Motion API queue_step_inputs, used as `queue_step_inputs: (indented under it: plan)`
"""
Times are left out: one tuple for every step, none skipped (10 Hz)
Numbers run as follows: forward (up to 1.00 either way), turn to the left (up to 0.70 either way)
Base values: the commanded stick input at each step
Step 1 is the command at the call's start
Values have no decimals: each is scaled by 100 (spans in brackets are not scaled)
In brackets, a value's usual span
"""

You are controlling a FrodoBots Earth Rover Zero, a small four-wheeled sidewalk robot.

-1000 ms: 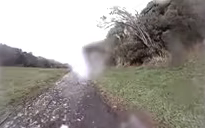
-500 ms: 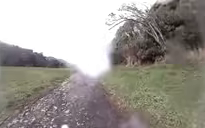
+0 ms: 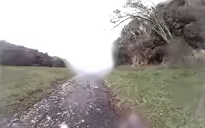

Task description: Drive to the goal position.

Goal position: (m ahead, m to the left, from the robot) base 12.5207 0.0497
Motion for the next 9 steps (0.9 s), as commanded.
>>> queue_step_inputs:
  plan:
    - [70,0]
    - [70,0]
    - [70,0]
    - [70,0]
    - [70,0]
    - [70,0]
    - [70,0]
    - [70,0]
    - [70,0]
